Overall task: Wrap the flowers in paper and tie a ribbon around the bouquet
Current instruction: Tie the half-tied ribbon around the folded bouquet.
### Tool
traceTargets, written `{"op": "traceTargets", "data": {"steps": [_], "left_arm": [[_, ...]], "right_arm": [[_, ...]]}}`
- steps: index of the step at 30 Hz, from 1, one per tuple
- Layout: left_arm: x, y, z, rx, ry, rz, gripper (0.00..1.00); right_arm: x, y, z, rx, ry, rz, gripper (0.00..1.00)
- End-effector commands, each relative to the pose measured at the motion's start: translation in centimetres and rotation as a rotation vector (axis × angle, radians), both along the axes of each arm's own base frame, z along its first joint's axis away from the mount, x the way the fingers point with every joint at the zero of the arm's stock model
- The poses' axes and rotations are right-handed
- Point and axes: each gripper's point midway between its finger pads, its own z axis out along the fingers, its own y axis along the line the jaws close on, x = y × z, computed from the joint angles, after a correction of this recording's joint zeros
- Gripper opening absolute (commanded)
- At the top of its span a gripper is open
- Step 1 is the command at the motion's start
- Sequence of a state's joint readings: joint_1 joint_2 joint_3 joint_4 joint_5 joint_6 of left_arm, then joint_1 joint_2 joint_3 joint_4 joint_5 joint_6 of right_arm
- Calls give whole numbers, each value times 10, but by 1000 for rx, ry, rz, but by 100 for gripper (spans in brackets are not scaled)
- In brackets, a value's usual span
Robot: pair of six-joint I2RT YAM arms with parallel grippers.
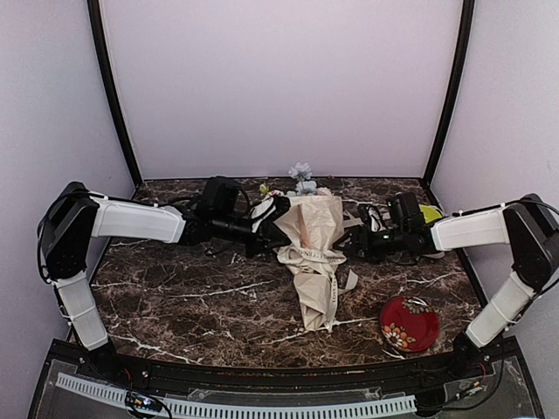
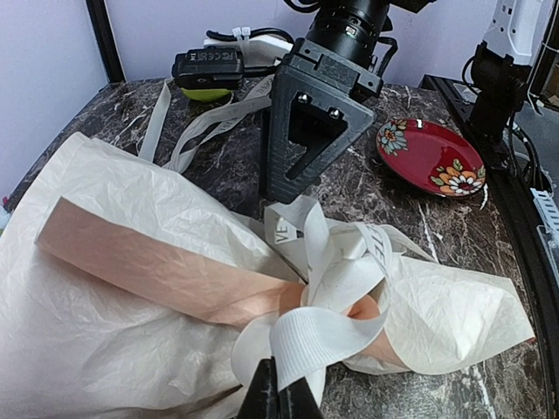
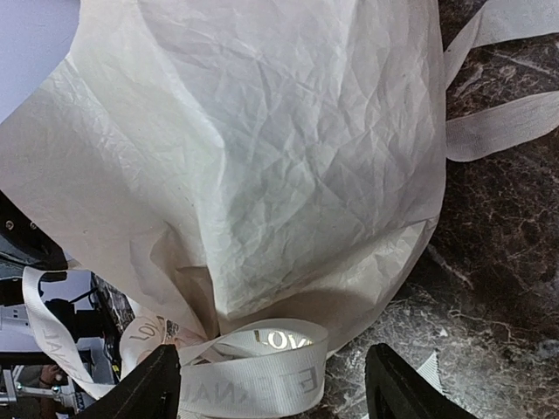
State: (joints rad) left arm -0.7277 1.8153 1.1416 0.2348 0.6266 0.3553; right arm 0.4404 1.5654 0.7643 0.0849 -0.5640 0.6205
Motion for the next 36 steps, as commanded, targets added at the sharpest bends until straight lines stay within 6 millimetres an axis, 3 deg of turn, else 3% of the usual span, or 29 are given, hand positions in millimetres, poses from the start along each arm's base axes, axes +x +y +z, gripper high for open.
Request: {"op": "traceTargets", "data": {"steps": [1,8,15,18,23,30,36], "left_arm": [[-6,5,8,7,-12,5,0],[-6,8,3,26,-11,18,0],[4,17,-11,79,-26,85,0],[16,25,-20,118,-39,142,0],[31,37,-32,124,7,206,0],[60,41,-33,111,-6,303,0],[81,50,-59,176,25,368,0]], "right_arm": [[2,15,1,76,-3,36,72],[-10,21,-11,80,45,76,64],[-8,11,-5,22,27,61,1],[-7,2,7,5,-14,47,0],[-18,-12,5,-43,-10,50,0],[-44,-25,-12,-99,44,75,0],[-55,-40,-19,-176,61,67,0]]}}
